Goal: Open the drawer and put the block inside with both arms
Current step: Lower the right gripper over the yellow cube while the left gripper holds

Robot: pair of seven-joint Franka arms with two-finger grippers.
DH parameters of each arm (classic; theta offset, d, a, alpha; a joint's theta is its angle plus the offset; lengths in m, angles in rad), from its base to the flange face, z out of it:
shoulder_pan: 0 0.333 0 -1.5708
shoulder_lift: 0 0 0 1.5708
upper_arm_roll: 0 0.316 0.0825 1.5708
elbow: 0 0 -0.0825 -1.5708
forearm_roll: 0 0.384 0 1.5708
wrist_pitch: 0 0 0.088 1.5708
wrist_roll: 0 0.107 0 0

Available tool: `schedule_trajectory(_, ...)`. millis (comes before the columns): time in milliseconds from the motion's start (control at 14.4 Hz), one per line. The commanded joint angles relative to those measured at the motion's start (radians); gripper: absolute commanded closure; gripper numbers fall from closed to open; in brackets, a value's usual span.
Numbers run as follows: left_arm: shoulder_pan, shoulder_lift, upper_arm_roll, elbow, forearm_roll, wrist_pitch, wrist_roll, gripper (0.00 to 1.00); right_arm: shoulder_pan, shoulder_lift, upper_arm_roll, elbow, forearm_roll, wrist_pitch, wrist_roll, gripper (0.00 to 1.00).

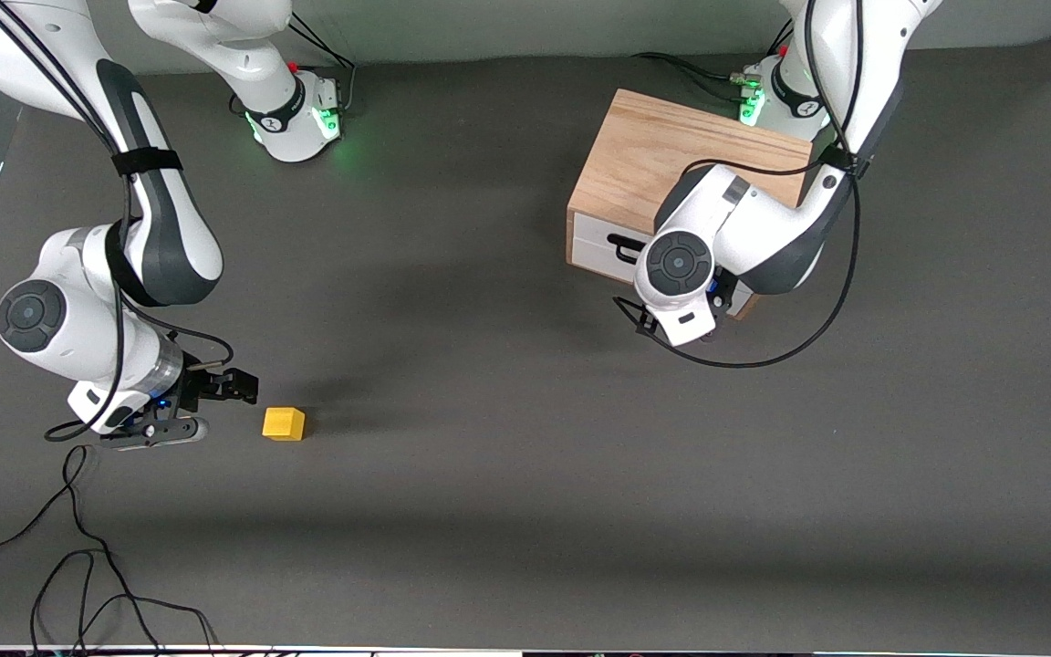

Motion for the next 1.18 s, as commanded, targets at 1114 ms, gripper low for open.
schedule_trajectory(1114, -0.025, 0.255, 0.000, 0.359, 0.120, 0.062, -0.015, 0.00, 0.005, 0.195, -0.003, -0.030, 0.007, 0.304, 0.064, 0.00)
